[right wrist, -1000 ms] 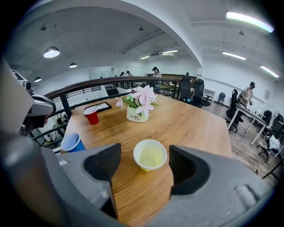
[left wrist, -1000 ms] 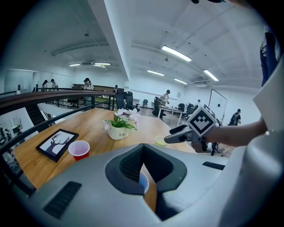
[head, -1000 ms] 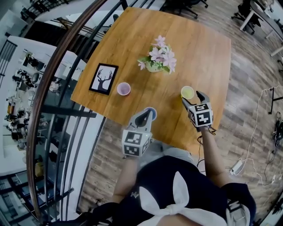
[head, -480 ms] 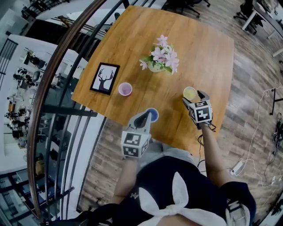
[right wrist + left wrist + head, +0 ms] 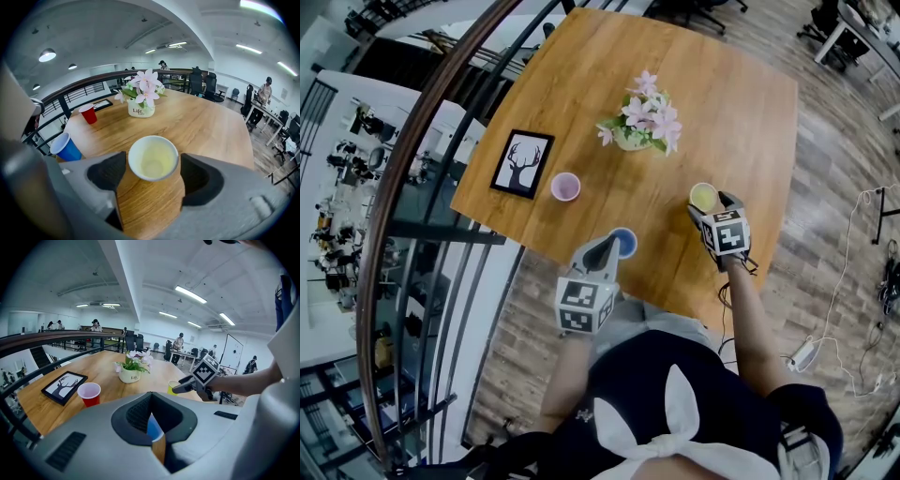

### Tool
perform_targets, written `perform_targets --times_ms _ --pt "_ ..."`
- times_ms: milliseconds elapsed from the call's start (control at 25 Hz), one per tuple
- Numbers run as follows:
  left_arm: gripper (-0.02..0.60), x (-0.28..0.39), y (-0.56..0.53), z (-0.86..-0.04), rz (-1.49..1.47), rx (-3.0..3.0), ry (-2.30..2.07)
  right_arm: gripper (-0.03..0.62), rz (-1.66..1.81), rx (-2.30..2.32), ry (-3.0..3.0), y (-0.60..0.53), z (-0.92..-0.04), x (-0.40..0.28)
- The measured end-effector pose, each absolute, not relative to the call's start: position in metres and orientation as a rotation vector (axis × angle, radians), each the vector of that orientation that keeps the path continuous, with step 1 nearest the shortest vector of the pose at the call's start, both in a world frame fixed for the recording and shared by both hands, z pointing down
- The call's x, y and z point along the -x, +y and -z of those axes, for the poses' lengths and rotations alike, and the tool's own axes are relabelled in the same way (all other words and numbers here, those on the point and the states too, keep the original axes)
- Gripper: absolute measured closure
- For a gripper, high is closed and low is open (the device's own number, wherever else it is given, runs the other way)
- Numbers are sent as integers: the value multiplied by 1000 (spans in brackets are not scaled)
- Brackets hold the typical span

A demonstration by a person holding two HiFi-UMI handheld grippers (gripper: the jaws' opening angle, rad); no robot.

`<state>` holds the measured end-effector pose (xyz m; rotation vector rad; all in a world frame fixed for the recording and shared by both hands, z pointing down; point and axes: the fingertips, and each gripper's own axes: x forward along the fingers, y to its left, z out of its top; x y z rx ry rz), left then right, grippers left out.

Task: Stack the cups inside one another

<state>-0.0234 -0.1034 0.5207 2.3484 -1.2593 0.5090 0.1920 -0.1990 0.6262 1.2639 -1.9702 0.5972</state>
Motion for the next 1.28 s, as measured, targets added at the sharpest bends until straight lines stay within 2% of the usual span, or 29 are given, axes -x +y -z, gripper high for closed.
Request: perform_targets --times_ms 80,120,720,1280 --pt "566 25 -103 -521 -507 -2347 -1263 270 -586 -1274 -1966 -199 -624 -192" --pt "566 25 -103 -522 -506 -2346 -1264 272 -581 -1274 -1965 -199 -624 -192" --pt "566 28 -102 -522 -499 -2339 -1277 272 -544 -1292 -1993 -202 -607 -192" --pt "566 33 -99 -513 -471 -2339 -1296 272 -425 -1352 -2100 -204 -536 -184"
